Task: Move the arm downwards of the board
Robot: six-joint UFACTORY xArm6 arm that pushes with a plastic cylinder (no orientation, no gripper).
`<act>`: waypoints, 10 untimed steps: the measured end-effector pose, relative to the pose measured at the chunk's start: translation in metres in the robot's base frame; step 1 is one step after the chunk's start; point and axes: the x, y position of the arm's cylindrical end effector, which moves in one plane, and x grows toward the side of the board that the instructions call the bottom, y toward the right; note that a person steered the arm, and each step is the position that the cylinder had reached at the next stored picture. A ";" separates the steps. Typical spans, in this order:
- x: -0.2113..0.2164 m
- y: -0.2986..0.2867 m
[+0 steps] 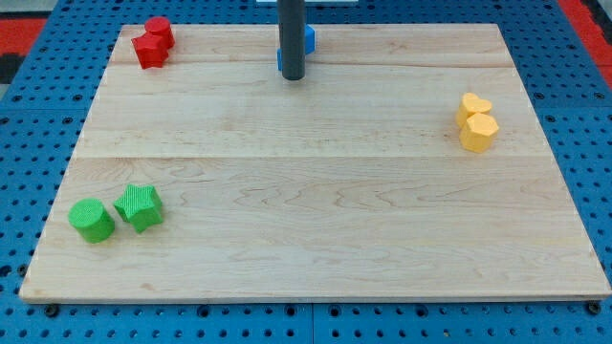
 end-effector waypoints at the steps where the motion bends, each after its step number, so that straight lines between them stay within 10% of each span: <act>1: 0.000 0.000; 8: 0.073 -0.038; 10: 0.149 -0.018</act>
